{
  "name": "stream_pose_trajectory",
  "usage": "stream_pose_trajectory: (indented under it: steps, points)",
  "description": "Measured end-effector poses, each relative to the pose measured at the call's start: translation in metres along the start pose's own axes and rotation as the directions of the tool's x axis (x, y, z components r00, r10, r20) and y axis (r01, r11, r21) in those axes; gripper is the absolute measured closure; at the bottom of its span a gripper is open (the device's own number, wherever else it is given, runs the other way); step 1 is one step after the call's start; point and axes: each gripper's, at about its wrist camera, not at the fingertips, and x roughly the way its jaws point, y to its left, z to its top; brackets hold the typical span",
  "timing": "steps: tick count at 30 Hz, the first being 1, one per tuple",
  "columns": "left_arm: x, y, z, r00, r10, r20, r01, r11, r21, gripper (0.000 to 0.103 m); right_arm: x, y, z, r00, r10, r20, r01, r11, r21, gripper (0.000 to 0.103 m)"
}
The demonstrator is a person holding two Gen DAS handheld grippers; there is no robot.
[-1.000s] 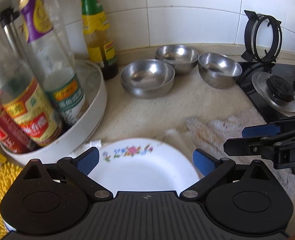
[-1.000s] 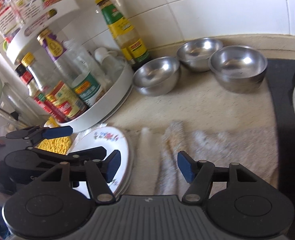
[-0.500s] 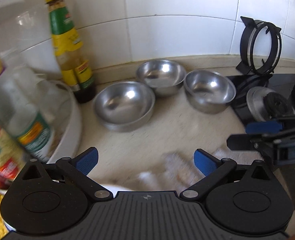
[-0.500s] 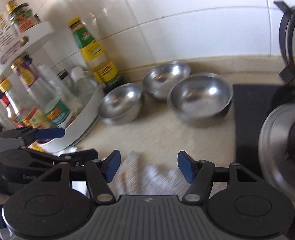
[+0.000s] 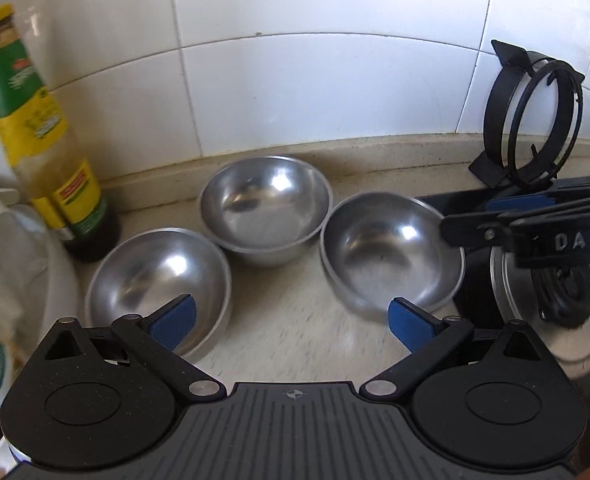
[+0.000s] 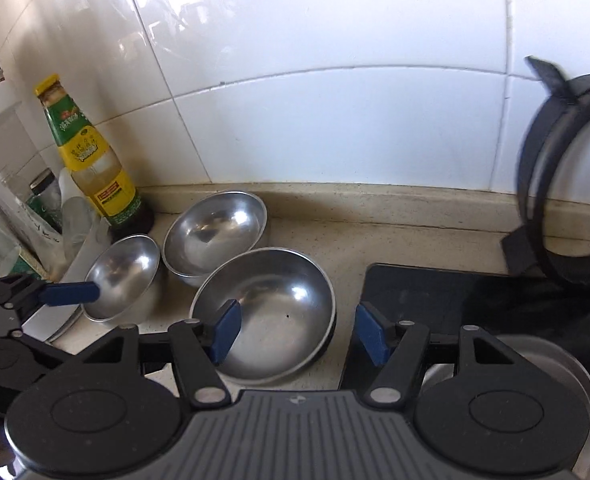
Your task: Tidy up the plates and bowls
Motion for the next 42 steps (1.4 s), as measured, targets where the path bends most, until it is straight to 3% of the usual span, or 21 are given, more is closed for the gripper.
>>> stream_pose_trajectory:
  steps: [4, 8, 10, 12, 17, 31, 35, 37, 40, 42]
  points:
    - [0.016, -0.003, 0.009, 0.999, -0.034, -0.009, 0.034, 0.999, -0.018, 0.001, 0.018, -0.004, 0.006, 0.999, 0.032, -0.03, -0.033, 0.999, -0.021, 0.039]
    - [0.031, -0.006, 0.014, 0.998, -0.055, -0.025, 0.055, 0.998, -0.016, 0.006, 0.037, -0.005, 0.008, 0.996, 0.046, -0.071, -0.049, 0.998, -0.035, 0.048]
    - [0.042, -0.006, 0.015, 0.996, -0.075, -0.051, 0.074, 0.997, -0.026, 0.025, 0.043, -0.008, 0.008, 0.995, 0.055, -0.083, -0.057, 0.998, -0.019, 0.05]
    - [0.051, -0.004, 0.016, 0.99, -0.111, -0.082, 0.108, 0.993, -0.041, 0.036, 0.046, -0.011, 0.008, 0.993, 0.071, -0.095, -0.072, 0.997, -0.005, 0.053]
    - [0.064, -0.009, 0.008, 0.978, -0.154, -0.14, 0.151, 0.988, -0.029, 0.049, 0.05, -0.009, -0.001, 0.982, 0.12, -0.146, -0.12, 0.993, 0.011, 0.056]
    - [0.019, -0.003, -0.029, 0.977, -0.139, -0.162, 0.148, 0.988, 0.048, 0.04, 0.028, 0.02, -0.034, 0.95, 0.194, -0.245, -0.199, 0.98, 0.007, 0.056]
    - [0.004, 0.005, -0.026, 0.984, -0.109, -0.138, 0.119, 0.991, 0.065, 0.037, 0.014, 0.02, -0.029, 0.958, 0.174, -0.228, -0.183, 0.983, -0.02, 0.056]
    - [-0.004, 0.011, -0.019, 0.99, -0.085, -0.11, 0.093, 0.993, 0.077, 0.027, 0.005, 0.017, -0.022, 0.964, 0.171, -0.202, -0.18, 0.983, -0.025, 0.056]
    - [-0.009, 0.021, 0.003, 0.998, -0.033, -0.054, 0.037, 0.995, 0.088, 0.021, -0.001, 0.014, -0.003, 0.977, 0.153, -0.151, -0.161, 0.986, -0.041, 0.054]
    - [-0.005, 0.03, 0.023, 1.0, 0.001, -0.031, 0.001, 0.998, 0.068, 0.015, 0.003, 0.013, 0.013, 0.983, 0.138, -0.119, -0.142, 0.989, -0.033, 0.048]
